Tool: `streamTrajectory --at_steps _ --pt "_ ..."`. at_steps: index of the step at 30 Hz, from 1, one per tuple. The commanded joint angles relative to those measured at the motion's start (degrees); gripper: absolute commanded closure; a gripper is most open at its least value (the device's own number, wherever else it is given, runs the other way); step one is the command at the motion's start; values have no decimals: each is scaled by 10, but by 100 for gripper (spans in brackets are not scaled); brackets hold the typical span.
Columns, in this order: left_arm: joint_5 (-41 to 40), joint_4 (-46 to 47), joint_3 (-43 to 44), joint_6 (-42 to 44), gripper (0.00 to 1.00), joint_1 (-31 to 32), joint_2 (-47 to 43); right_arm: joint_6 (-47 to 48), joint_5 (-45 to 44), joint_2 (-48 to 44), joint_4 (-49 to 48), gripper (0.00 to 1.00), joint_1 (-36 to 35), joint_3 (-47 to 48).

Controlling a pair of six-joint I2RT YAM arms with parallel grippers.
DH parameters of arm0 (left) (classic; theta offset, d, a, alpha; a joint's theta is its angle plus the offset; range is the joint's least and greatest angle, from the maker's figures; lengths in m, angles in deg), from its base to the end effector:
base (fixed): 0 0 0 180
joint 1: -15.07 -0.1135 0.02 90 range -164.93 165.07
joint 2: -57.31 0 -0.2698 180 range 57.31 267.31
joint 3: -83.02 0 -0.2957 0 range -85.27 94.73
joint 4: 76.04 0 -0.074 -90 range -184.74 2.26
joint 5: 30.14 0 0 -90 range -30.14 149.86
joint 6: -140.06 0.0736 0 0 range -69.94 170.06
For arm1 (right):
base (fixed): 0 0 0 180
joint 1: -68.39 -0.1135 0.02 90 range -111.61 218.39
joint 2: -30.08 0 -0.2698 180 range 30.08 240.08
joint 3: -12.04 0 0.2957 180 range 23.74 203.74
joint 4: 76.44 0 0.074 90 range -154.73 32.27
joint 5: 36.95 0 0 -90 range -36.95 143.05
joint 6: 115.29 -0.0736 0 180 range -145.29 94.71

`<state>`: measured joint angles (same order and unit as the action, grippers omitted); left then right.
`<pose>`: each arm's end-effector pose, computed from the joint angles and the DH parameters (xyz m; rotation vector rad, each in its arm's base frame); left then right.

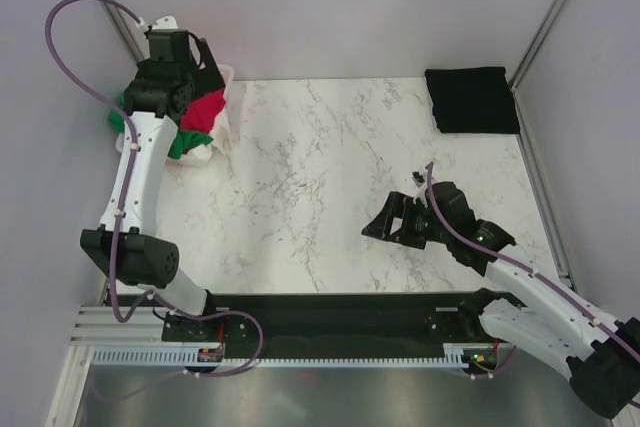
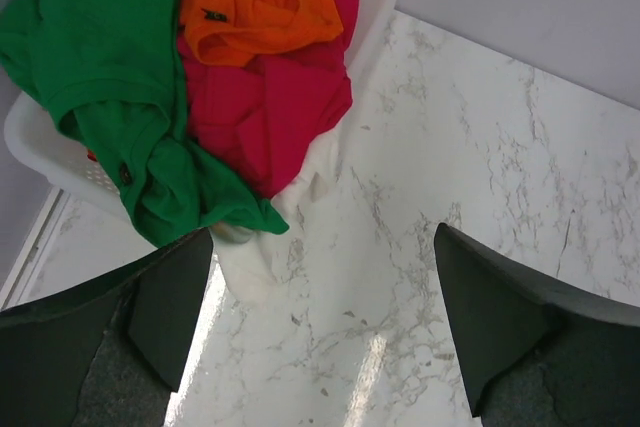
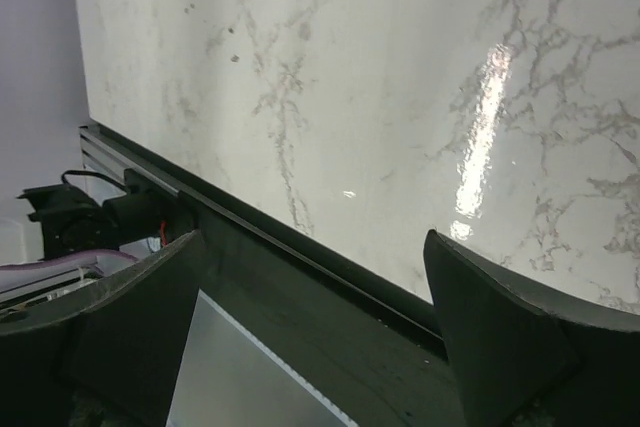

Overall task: Fold and stack the t-shirts
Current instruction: Grab the tshirt from the pile

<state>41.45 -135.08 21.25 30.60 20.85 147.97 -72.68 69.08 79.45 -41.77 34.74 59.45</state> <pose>0.4082 -0.0180 0.4451 -0.4355 2.0440 0.0743 0.2018 0.1588 0.2218 0.1185 2.4032 1.0407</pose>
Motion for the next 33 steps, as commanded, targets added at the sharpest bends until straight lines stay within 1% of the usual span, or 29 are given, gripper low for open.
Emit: streamTrajectory --at_steps 1,4,5,6,8,9,10,12,14,16,18,20,22,26,29,32,33 --pt "-74 39 58 46 0 -9 27 20 -16 -5 -42 2 -4 -42" --pt "-79 49 82 43 0 -35 61 18 -15 1 -76 2 -5 -82" --pt "-84 47 88 30 0 -45 70 16 -12 8 -87 2 -5 -89" --pt "-77 40 98 -10 0 -82 92 14 -8 13 -111 2 -9 -104" --pt "-2 43 93 -59 1 -122 107 11 -5 24 -137 2 -16 -116" --pt "30 46 92 -80 5 -141 116 11 -5 27 -150 2 -23 -128" --pt "86 56 97 -106 6 -174 142 13 -6 30 -171 2 -26 -133" --pt "115 59 111 -118 7 -197 172 23 -8 43 -193 2 -30 -146" --pt "158 79 138 -113 8 -206 219 27 -7 56 -210 2 -31 -155" --pt "176 83 178 -103 8 -210 266 27 -4 71 -240 2 -31 -165" --pt "181 86 211 -109 8 -215 290 28 3 85 -255 2 -32 -167" --pt "185 87 225 -120 8 -220 315 30 8 107 -263 2 -32 -167" --pt "208 103 230 -149 8 -230 334 34 16 128 -273 2 -30 -161" --pt "235 119 233 -168 9 -233 363 37 21 146 -280 2 -31 -157" --pt "252 135 231 -185 12 -232 374 39 23 154 -282 2 -30 -154" --pt "270 147 231 -198 18 -232 385 39 24 159 -283 2 -30 -153" --pt "275 148 232 -203 23 -232 387 39 24 161 -283 2 -30 -153"
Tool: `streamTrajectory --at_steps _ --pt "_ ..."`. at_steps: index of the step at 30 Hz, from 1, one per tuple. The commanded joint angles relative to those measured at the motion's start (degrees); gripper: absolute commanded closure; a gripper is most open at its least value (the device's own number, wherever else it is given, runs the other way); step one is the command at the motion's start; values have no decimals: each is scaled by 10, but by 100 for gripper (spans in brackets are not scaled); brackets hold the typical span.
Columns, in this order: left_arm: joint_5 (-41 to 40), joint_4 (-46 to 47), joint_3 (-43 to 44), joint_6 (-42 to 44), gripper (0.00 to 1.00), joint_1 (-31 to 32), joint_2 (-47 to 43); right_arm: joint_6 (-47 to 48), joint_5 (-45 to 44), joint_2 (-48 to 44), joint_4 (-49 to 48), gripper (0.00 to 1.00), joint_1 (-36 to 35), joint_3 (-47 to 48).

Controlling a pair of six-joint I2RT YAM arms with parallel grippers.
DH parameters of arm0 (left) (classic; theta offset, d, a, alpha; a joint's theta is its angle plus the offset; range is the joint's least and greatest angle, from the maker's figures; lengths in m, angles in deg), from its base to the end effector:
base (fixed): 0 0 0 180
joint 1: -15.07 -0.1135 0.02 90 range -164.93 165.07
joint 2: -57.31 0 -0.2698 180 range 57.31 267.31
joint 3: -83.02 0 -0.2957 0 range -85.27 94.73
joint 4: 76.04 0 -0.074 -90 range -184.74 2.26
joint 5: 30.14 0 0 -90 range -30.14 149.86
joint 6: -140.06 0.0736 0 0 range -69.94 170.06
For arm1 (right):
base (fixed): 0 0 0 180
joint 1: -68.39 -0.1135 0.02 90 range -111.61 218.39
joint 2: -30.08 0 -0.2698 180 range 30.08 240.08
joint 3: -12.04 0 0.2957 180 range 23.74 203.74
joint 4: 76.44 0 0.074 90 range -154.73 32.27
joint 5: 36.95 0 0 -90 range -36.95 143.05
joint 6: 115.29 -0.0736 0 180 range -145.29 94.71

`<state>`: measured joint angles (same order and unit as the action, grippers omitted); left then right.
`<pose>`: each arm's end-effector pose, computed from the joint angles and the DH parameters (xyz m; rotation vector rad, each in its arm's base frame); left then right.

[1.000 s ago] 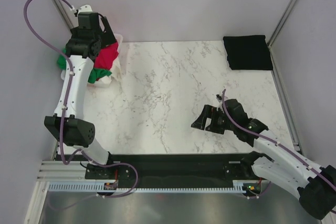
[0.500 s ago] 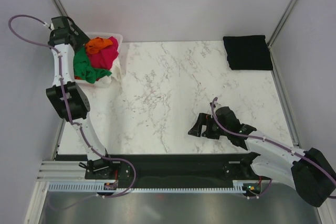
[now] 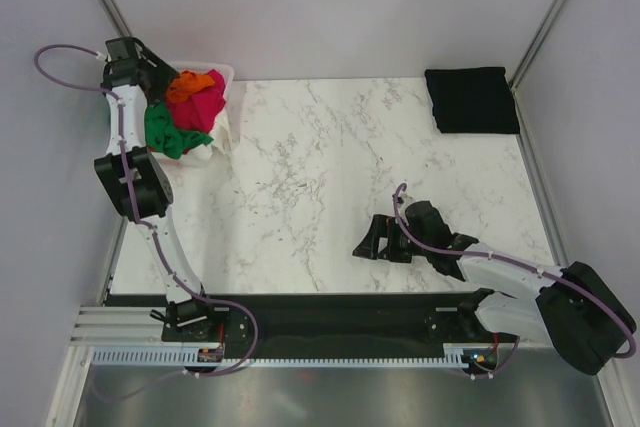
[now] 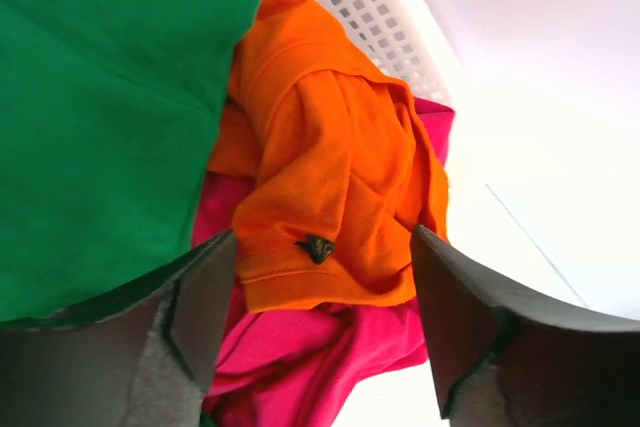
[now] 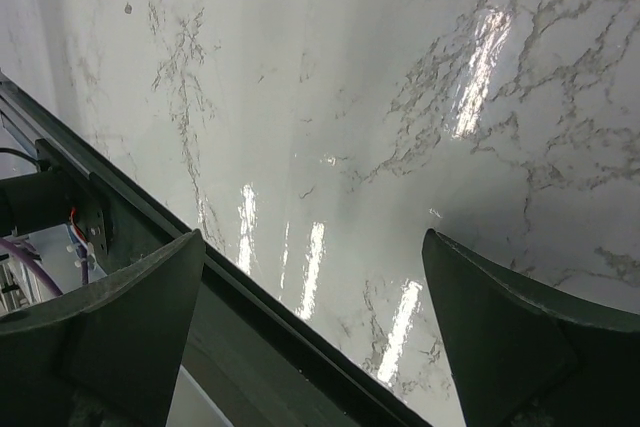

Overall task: Fold and stack the t-shirts
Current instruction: Grab the tshirt from the pile

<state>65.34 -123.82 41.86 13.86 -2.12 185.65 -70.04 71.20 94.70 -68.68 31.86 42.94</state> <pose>0.5708 0.1692 0.2898 -0.9557 2.0185 -0.2881 0.1938 0.1721 0.0978 -0.0003 2.5040 1.0358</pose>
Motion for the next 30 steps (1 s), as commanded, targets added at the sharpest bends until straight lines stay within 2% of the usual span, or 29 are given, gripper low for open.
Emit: streamTrajectory --at_steps 1,5,6,8,9,11,17,23,25,30 --pt "42 37 25 -38 25 -3 11 12 3 10 -15 2 -2 13" --pt "52 41 26 -45 34 -1 16 13 5 14 -16 2 -1 15" --pt "53 41 26 -47 43 1 16 14 4 15 -16 2 -2 15" --pt "60 42 28 -48 53 1 19 14 5 16 -16 2 -1 15" --pt "62 42 29 -52 74 1 20 14 5 16 -18 2 -2 15" --pt "74 43 34 -54 98 1 23 15 5 17 -17 2 -2 15" --pt "70 43 70 -55 98 27 -6 14 5 18 -17 2 -2 15" --pt "90 71 241 -132 98 67 -33 13 4 11 -19 2 -1 11" --pt "110 160 234 -170 98 75 -86 12 3 2 -20 2 -1 9" --pt "148 303 222 -229 98 88 -183 9 0 -13 -24 2 -2 -1"
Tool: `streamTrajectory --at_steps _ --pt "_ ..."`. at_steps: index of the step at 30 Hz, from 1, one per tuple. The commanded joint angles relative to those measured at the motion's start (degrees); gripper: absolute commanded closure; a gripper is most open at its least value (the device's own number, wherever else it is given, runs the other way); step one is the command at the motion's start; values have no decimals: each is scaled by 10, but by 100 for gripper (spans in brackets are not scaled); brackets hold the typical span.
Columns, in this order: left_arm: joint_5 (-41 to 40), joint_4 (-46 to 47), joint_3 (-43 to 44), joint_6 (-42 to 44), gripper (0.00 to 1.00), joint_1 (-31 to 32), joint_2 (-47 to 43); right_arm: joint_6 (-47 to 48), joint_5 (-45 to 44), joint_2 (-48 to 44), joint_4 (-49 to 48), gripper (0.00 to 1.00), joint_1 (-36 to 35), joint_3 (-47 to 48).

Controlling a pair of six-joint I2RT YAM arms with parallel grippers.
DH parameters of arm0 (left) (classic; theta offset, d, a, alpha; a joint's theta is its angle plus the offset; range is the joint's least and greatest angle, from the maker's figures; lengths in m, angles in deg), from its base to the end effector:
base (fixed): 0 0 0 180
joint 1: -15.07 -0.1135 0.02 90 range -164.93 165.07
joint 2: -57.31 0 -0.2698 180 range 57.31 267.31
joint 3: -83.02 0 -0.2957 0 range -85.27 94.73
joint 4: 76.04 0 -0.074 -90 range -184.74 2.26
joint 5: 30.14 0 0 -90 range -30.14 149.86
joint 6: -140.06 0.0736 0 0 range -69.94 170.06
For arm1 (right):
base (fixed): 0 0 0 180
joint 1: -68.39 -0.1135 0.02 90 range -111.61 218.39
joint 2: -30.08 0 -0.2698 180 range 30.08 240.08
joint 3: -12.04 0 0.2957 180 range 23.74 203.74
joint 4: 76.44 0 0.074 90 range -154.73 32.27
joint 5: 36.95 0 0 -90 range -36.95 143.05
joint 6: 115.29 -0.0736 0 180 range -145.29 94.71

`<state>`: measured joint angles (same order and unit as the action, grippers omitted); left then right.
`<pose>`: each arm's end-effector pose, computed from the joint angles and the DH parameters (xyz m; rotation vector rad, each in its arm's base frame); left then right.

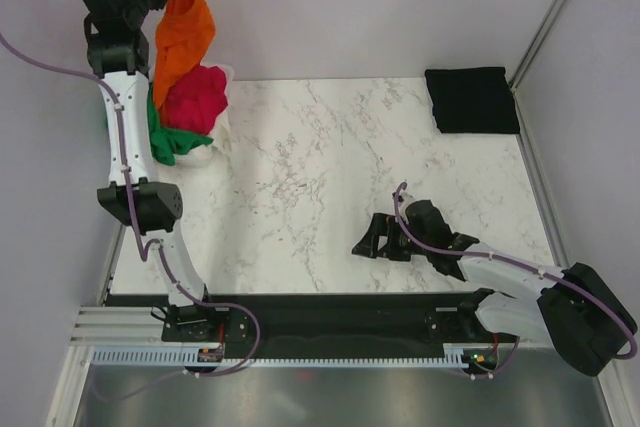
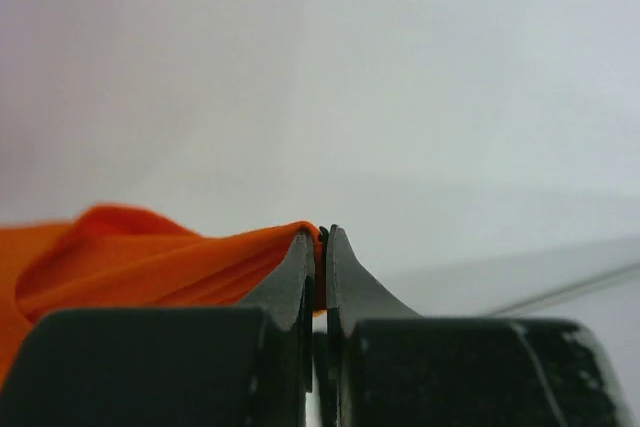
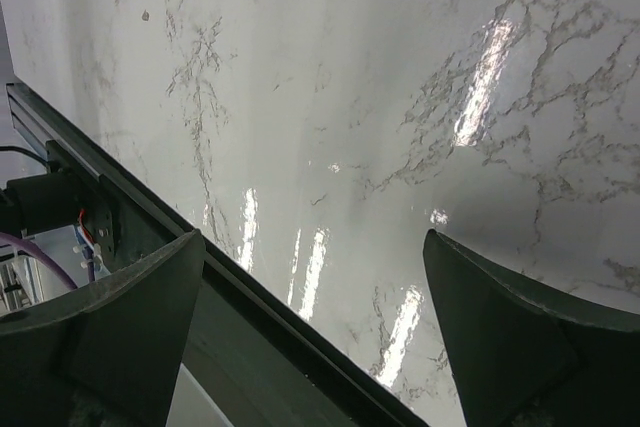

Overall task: Fold and stack the t-shirts
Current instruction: Grab the tshirt from the pile, then move the tshirt to the center of the board

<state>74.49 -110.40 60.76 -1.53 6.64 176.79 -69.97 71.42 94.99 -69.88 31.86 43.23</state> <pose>0.5268 0.0593 0.5414 -0.5882 1.4423 -0.7918 0.1961 0.1742 0.1007 -0.0091 2.4831 1.0507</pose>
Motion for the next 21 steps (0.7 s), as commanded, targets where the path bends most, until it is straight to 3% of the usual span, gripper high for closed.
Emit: streamTrajectory --at_steps 1,9,14,16,18,21 --pt "64 189 33 -86 98 0 -118 8 -3 -22 -13 2 -1 -5" --pt "132 335 50 -296 98 -9 -158 -2 -29 -96 -7 2 -2 -29" --pt "178 359 47 -395 98 3 -150 -9 -51 -149 11 2 -2 -43" --pt "199 351 41 -393 98 22 -150 -11 -68 -175 21 2 -1 -43" --pt "231 283 19 -358 98 70 -156 -14 -88 -215 50 2 -2 -40" --pt "260 208 -64 -260 98 161 -187 -15 -177 -291 172 2 -1 22"
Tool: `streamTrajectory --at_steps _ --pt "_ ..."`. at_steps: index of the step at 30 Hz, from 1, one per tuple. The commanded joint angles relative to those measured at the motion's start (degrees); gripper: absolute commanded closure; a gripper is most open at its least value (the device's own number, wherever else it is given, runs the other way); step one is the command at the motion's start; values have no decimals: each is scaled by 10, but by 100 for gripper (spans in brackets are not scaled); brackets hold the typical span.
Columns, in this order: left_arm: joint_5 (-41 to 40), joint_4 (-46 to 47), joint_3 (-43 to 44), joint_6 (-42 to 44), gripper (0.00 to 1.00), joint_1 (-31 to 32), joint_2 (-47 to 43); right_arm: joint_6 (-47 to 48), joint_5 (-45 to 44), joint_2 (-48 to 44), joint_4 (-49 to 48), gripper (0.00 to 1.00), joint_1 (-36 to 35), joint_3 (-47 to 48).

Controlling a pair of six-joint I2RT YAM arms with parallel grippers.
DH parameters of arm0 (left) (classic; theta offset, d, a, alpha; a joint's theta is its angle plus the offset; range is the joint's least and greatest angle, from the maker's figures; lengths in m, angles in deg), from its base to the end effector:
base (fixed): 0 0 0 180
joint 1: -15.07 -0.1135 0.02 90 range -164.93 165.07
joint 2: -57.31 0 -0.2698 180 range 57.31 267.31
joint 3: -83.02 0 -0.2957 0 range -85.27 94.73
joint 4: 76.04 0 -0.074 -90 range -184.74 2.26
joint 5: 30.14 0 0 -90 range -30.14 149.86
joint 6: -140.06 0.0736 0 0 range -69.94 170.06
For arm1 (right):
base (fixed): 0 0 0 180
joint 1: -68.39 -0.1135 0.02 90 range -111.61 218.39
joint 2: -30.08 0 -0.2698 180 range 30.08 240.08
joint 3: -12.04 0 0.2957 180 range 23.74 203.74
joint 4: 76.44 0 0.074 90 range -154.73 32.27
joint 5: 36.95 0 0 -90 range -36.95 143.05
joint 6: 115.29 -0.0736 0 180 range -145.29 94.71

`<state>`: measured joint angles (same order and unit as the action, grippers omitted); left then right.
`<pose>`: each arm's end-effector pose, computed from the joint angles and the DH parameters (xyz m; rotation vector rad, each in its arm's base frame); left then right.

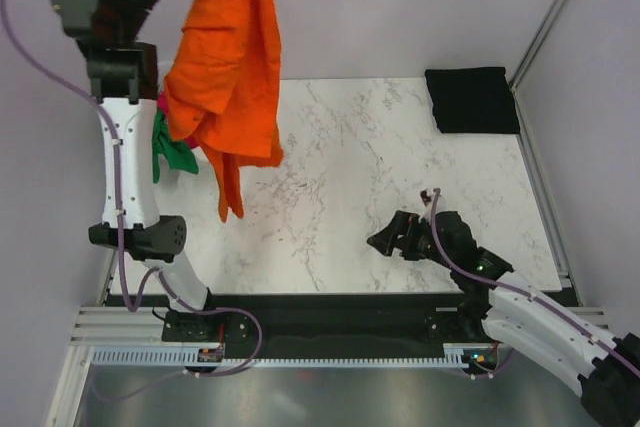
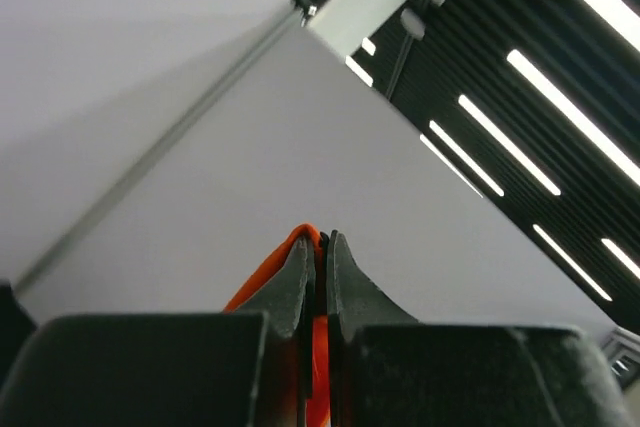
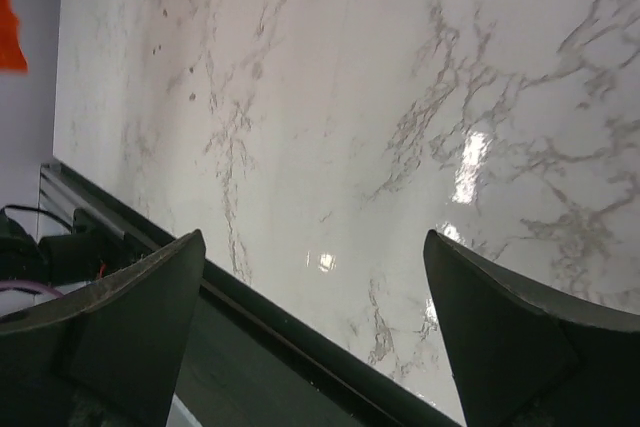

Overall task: Fold and stack the t-shirts
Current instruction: Move the tshirt to the center of the board, then flatten the tshirt out

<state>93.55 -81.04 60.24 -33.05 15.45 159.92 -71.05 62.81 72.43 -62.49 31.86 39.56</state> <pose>0.3375 -0.0431 0.7209 -0.0329 0.9901 -1.5572 0.1813 0.1498 0.1490 0.0674 2.2405 1.0154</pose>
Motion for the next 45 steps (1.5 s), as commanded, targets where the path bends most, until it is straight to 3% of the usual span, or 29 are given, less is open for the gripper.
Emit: streamTrajectory --at_steps 1,2,6,7,8,9,10,12,16,22,27,34,39,45 --pt "67 -130 -92 83 98 96 -28 -5 -126 -83 135 2 -1 82" --pt "60 -147 -169 127 97 138 -38 -9 -209 -98 220 2 -2 109" --pt "-13 -193 -341 181 93 231 -60 -29 -342 -121 375 2 -2 238" --pt "-20 -192 -365 190 89 250 -54 -31 -353 -118 393 2 -1 278" --pt "-26 -215 -385 221 74 289 -20 -33 -368 -109 421 2 -2 296" --pt "-20 -239 -380 238 65 305 3 -35 -374 -103 434 2 -1 310" --pt "-8 -277 -345 273 46 321 37 -43 -378 -96 455 2 -1 332" --pt "12 -403 -296 311 40 326 123 -47 -372 -80 470 2 -2 345" --pt "-57 -487 -290 406 27 326 117 -38 -310 -65 465 2 -2 332" --pt "-205 -563 -360 487 24 321 13 -19 -186 2 366 8 -2 247" --pt "-291 -557 -552 502 25 316 -108 -3 -68 161 236 14 -16 242" --pt "-327 -533 -792 496 25 278 -303 50 -88 356 215 14 -75 405" --pt "-334 -530 -878 489 25 258 -415 78 -94 494 234 14 -79 502" --pt "-357 -529 -944 493 25 247 -478 105 -134 613 289 18 -89 618"
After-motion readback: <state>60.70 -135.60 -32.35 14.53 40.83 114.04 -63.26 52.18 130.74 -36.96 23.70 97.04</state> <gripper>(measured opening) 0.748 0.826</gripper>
